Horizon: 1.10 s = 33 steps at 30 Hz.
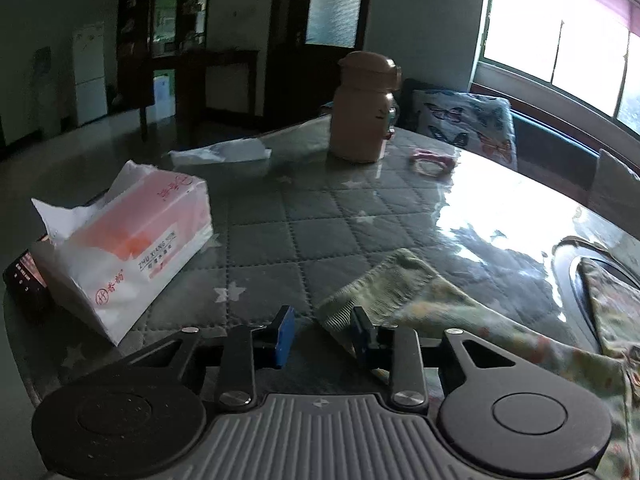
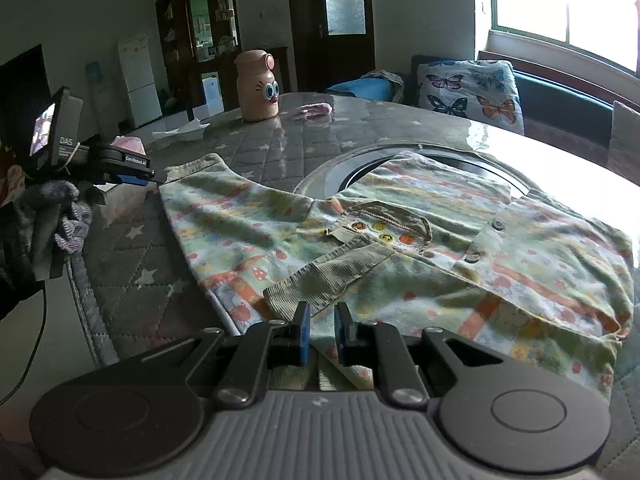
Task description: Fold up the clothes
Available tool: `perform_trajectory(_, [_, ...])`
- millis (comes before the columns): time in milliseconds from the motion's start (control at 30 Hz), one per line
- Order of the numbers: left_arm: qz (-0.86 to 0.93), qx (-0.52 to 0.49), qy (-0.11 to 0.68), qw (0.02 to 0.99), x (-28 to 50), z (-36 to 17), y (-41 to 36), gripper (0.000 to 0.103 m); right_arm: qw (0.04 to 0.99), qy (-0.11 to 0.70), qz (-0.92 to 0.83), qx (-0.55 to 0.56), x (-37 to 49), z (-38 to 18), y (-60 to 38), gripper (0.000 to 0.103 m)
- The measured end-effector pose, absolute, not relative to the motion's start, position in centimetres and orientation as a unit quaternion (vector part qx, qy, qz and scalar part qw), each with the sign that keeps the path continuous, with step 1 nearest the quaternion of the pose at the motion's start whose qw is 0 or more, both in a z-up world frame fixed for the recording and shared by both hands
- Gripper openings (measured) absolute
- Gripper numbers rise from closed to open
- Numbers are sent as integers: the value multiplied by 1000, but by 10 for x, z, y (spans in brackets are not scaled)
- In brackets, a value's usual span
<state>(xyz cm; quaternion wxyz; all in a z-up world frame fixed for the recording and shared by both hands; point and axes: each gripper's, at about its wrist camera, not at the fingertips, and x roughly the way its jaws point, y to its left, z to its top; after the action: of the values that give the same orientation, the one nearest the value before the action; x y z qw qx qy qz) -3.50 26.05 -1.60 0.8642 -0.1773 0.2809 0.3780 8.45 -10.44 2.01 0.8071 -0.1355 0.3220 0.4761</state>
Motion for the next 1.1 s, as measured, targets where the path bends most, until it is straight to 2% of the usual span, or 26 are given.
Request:
perform_trajectory(533, [370,-209,276,862,-32,-16,260,30,813,327,465,-126,89,19,-110,13])
perform_trajectory(567, [367,-211,275,863,-31,-16,261,28,813,327,465,-124,88,20,-111,13])
perform_trajectory(600, [364,-215,274,864,-31,-16,262,18,814,327,464,-123,88,20,-113,13])
perform_trajectory(700, [355,-235,265,865,-33,-14,263,9,816,327,461,-120,88,21,-116,13])
perform_trajectory(1100, [163,-205,213,941,-13,48,158,6,837,335,428,-60,104,29,-150,13])
